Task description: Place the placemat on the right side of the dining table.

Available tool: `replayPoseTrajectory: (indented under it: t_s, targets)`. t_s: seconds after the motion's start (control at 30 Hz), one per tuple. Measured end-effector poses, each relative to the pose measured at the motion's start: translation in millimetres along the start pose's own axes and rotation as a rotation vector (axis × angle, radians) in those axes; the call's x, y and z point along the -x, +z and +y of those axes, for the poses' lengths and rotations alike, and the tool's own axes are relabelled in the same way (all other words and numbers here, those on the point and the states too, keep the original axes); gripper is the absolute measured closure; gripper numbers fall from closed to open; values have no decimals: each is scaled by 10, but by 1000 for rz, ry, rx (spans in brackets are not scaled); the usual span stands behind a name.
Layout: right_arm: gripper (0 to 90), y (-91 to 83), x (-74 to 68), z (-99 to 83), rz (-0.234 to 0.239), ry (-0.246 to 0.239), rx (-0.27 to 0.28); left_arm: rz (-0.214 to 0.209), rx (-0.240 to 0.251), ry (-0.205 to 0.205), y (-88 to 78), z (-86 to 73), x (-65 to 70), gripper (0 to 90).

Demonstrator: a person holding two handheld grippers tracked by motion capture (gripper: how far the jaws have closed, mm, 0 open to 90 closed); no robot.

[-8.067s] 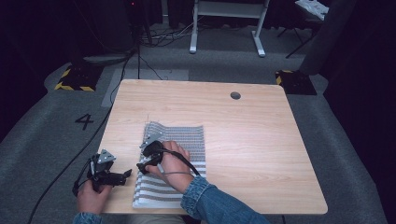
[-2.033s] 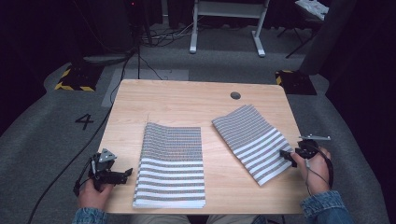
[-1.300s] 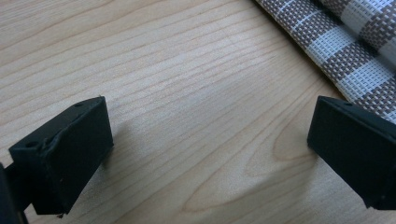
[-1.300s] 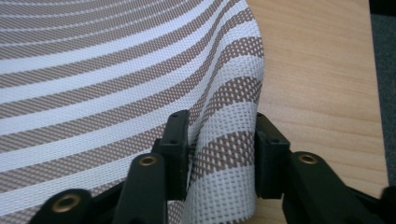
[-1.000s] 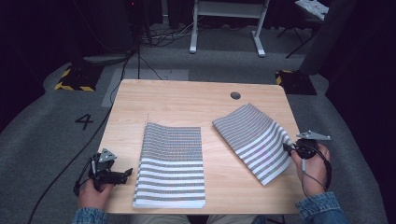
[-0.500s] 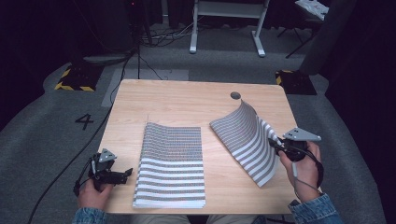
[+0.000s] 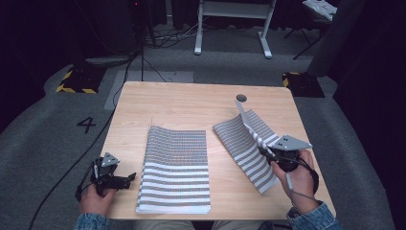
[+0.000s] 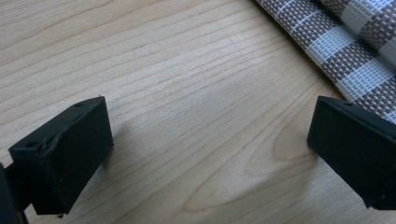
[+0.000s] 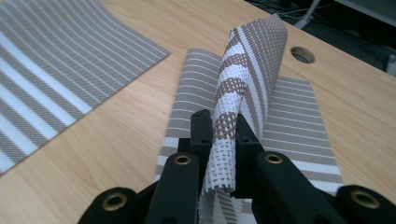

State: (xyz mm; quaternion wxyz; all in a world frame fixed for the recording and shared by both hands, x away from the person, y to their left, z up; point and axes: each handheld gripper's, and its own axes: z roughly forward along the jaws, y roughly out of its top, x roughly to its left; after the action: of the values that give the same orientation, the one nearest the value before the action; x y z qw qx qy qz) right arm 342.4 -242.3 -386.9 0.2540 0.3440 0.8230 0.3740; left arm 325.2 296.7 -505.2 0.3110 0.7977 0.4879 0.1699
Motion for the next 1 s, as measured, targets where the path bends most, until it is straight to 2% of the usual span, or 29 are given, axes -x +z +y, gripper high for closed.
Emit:
replayPoseTrajectory:
  t_s: [0.07, 0.1, 0.17, 0.23, 0.27, 0.3, 0.33, 0.37, 0.5, 0.53, 0.6, 0.63, 0.67, 0.7, 0.73, 0.77, 0.8, 0.83, 0.93, 0.97, 1.0]
  targets:
    - [841, 5, -97, 21, 30, -23, 8, -2, -1, -1, -2, 1, 0, 2]
    - [845, 12, -186, 36, 62, -43, 19, 1, -2, 4, -1, 0, -2, 2]
    - [847, 11, -239, 44, 79, -53, 19, 0, 1, -2, 1, 0, 1, 2]
    - [848, 22, -343, 50, 118, -76, 20, -2, -1, -1, -1, 0, 0, 2]
    - [848, 35, -444, 48, 155, -87, 17, -1, 2, -2, 1, 0, 1, 2]
    - [848, 35, -444, 48, 155, -87, 17, -4, -1, -2, -1, 1, -1, 2]
    - [849, 44, -492, 44, 175, -90, 14, -3, -2, -1, -2, 1, -1, 2]
    - [849, 61, -588, 28, 215, -107, 10, -1, 2, -2, 1, 0, 1, 2]
    - [845, 83, -740, -10, 280, -110, 1, -1, 1, -2, 1, 0, 1, 2]
    - [845, 83, -740, -10, 280, -110, 1, -1, 1, -2, 1, 0, 1, 2]
    - [829, 101, -805, -39, 324, -110, -6, -3, -3, -1, -3, 1, -1, 2]
    - [776, 123, -851, -65, 387, -102, -17, -2, -1, -1, -2, 1, 0, 2]
    - [776, 123, -851, -65, 387, -102, -17, -2, -1, -1, -2, 1, 0, 2]
    - [728, 127, -871, -76, 421, -84, -15, -2, 0, -2, 0, 0, 0, 2]
    - [555, 131, -908, -82, 503, -40, -13, -1, 1, -2, 0, 0, 1, 2]
    - [555, 131, -908, -82, 503, -40, -13, -3, -3, -1, -3, 1, -1, 2]
    - [454, 85, -944, -63, 588, 10, 24, -3, -3, -1, -3, 1, -1, 2]
    - [425, 64, -942, -50, 602, 9, 33, -3, -3, -1, -3, 1, -1, 2]
    - [405, -26, -913, 3, 596, 11, 58, -1, 1, -2, 0, 0, 1, 2]
    - [400, -53, -885, 20, 581, 11, 69, -2, 0, -1, 0, 0, 0, 2]
    - [392, -109, -768, 53, 502, 22, 82, -3, -1, -2, -2, 0, 0, 2]
